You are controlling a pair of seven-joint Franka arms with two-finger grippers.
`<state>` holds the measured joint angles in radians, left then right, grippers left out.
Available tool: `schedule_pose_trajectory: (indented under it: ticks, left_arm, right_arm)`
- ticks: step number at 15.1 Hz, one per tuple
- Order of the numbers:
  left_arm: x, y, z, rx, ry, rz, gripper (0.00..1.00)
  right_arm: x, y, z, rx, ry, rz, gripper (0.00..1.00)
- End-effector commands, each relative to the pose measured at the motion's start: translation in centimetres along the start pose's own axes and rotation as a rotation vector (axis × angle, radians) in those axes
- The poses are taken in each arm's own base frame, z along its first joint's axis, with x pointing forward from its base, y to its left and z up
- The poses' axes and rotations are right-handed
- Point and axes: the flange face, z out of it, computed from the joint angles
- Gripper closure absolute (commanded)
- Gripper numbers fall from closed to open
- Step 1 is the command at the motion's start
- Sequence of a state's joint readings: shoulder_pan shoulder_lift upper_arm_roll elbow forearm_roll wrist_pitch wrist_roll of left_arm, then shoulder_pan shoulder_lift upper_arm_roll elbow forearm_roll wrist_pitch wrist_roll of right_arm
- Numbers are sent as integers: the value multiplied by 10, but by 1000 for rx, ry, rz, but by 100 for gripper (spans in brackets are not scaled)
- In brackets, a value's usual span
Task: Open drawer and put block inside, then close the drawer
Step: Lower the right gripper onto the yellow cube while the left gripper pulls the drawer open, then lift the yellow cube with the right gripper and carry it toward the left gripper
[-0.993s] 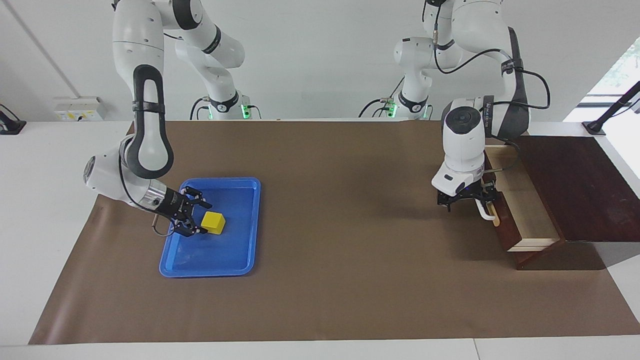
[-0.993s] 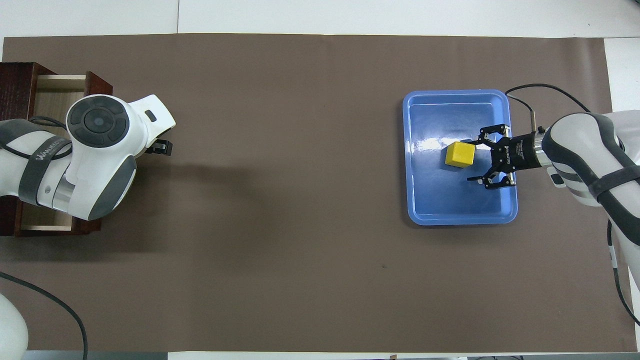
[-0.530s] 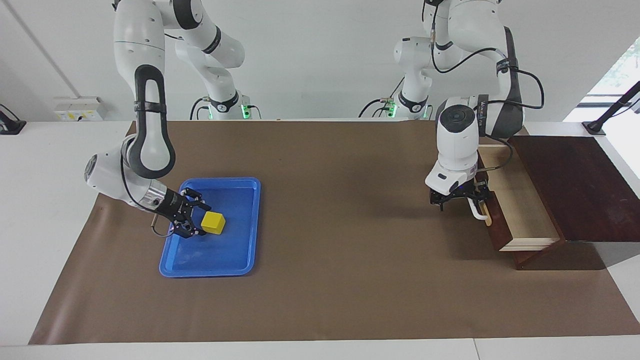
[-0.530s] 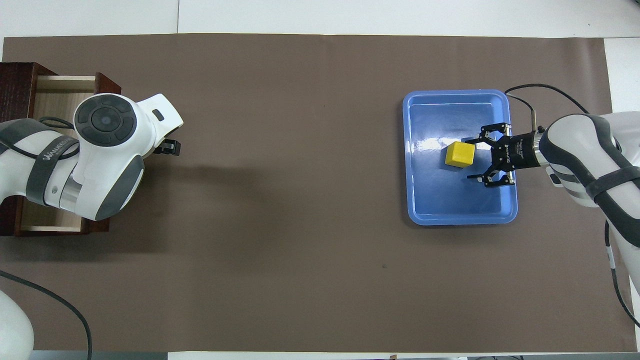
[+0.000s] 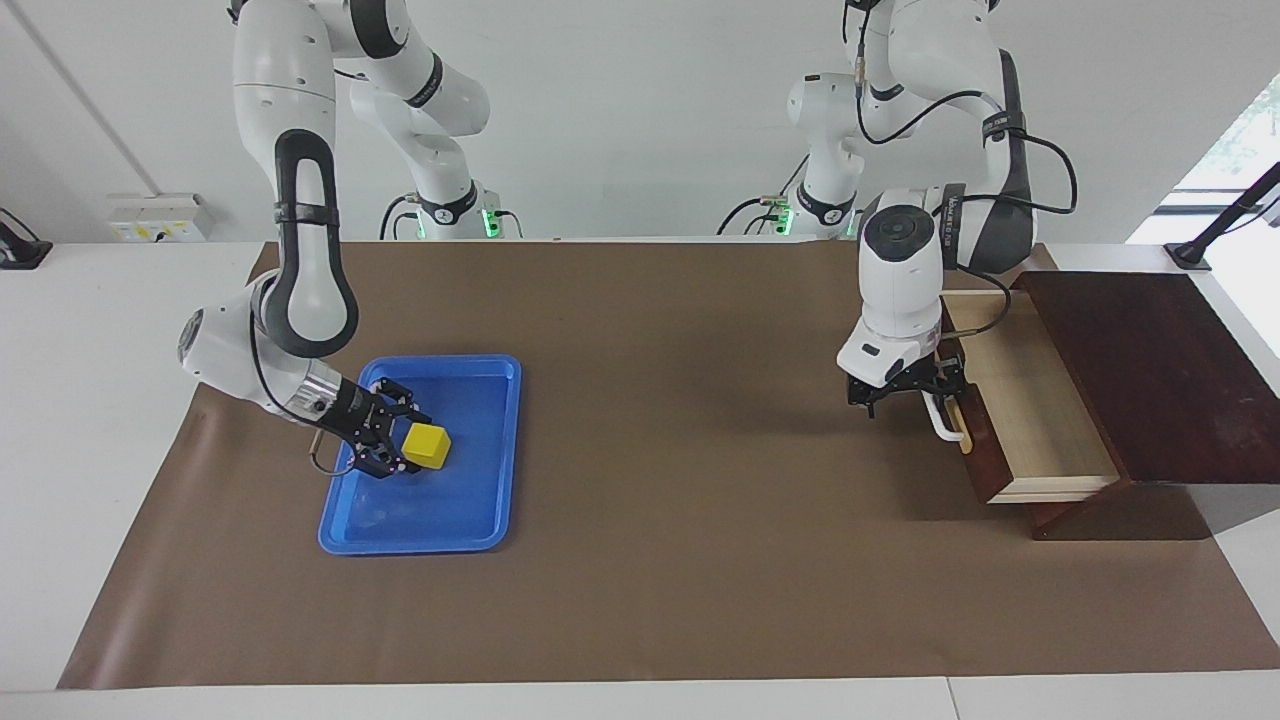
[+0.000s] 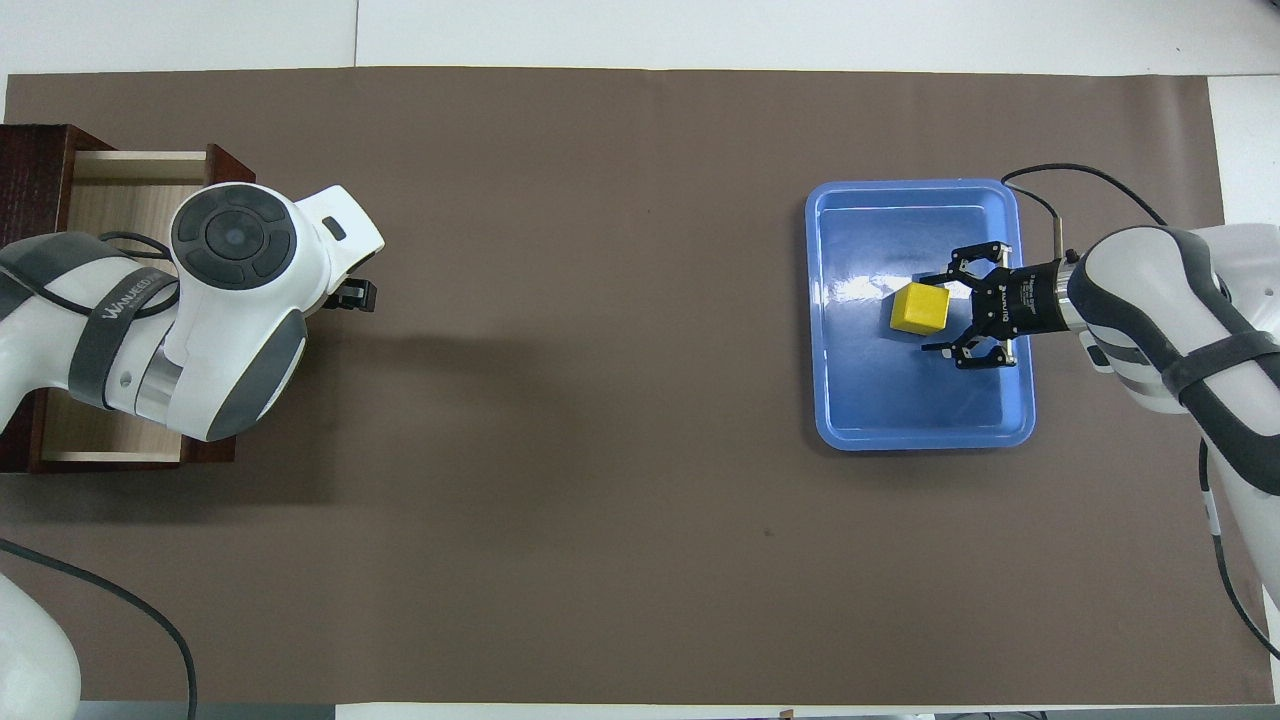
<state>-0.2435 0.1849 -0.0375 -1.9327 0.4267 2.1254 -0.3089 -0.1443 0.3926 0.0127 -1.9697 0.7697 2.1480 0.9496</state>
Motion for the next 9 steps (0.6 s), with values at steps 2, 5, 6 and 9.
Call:
schedule_pose_trajectory:
  ticks: [2,5,6,9]
  left_arm:
    - [-1,3,-5,-11,-15,-15,0]
    - [9,-13,-18,-1,-15,-37,0]
    - [13,-15,-22,7,-34,-42,0]
    - [25,-23,-51,-38,-53,-98,0]
  right_arm:
    - [-1,8,-2,24,-9,-37,41]
    - [0,9,-1,19,-12,-74,63]
    - [0,10,-1,17,-14,-103,73]
    - [-1,7,-5,21,-13,-154,94]
